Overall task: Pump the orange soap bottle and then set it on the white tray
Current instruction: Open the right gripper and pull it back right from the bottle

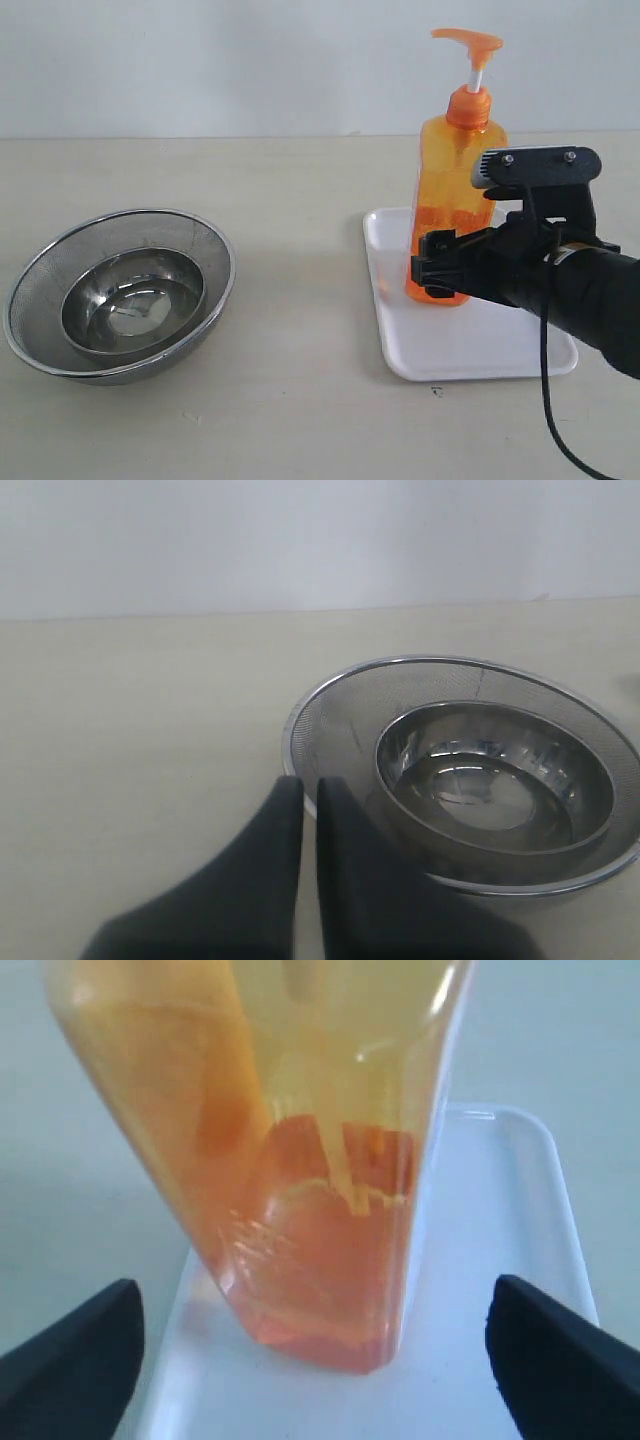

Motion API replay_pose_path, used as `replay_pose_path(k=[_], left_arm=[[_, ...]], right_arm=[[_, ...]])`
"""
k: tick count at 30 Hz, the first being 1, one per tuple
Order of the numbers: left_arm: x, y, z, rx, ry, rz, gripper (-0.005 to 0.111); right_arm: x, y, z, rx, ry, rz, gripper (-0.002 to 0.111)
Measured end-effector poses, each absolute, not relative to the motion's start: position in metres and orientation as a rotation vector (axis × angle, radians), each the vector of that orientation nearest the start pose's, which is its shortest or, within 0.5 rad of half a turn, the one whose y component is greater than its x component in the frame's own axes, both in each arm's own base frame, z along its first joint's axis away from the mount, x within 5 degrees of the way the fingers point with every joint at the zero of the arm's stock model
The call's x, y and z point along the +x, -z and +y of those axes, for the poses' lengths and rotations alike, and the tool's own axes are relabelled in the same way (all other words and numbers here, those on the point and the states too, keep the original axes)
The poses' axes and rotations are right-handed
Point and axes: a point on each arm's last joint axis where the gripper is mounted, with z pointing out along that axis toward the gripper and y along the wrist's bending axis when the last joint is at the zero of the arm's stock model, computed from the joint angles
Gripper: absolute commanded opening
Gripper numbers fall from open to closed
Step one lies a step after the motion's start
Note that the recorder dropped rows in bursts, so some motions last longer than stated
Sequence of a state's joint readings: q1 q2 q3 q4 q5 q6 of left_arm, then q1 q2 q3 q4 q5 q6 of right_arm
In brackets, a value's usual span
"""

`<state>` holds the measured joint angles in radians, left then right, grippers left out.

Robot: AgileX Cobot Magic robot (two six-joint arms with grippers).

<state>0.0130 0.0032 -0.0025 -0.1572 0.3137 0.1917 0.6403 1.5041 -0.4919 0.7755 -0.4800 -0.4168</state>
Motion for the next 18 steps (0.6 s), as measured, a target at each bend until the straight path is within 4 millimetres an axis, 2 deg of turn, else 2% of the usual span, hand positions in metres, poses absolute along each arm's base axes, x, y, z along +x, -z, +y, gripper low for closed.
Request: replay_pose_path(k=[10,18], left_arm=[[0.054,-0.186,-0.004,0.061,0.004,1.793,0.005],[0.054,-0.186,-0.004,0.061,0.004,1.793,0.005]], right_arm=[[0.203,-0.181,0.119,-0.189,-0.254,2.104,0.083],[0.193,-0.175,0.113,-0.200,-0.258,2.144,0.083]])
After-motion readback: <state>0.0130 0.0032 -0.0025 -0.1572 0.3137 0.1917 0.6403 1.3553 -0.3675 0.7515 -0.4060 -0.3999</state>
